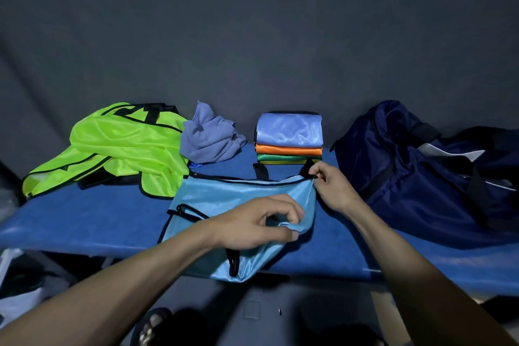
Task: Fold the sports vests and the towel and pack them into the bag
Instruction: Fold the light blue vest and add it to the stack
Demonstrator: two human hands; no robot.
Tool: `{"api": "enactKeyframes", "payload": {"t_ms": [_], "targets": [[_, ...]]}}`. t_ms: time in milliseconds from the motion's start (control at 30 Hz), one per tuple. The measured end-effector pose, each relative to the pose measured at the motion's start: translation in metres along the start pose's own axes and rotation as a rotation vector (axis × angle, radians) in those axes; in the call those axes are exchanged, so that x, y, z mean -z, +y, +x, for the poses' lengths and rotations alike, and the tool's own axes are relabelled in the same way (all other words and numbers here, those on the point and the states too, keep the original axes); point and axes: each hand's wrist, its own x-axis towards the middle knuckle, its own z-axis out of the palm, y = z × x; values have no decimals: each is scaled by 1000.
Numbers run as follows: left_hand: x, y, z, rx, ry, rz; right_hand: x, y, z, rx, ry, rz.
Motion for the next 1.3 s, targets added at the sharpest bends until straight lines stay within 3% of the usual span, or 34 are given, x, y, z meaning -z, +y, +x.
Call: {"api": "enactKeyframes", "payload": {"t_ms": [200,333,433,500,567,633,900,1067,1200,1300], "targets": [[-20,-8,7,-38,-87,261,0,-7,2,-79,-28,-108],[-12,-2,9,32,-187,217,1,-8,6,-145,-46,-138],[-2,-6,14,92,12,182,1,-9,7,-147,-32,-147],[5,-25,18,111,166,479,2,-13,6,-153,-16,-124],[10,-43,17,193,168,792,4,-14,6,-184,8,-95],[13,-57,14,222,170,902,6,-12,9,-223,26,-68],[16,-74,9,216,189,884,-1,1,23,-246,99,161],[15,-77,9,219,178,871,-4,-4,32,-276,368,303],[17,-76,9,274,161,872,-15,-4,33,-338,363,273],[17,-74,10,312,152,878,-15,-5,25,-266,384,144]]}}
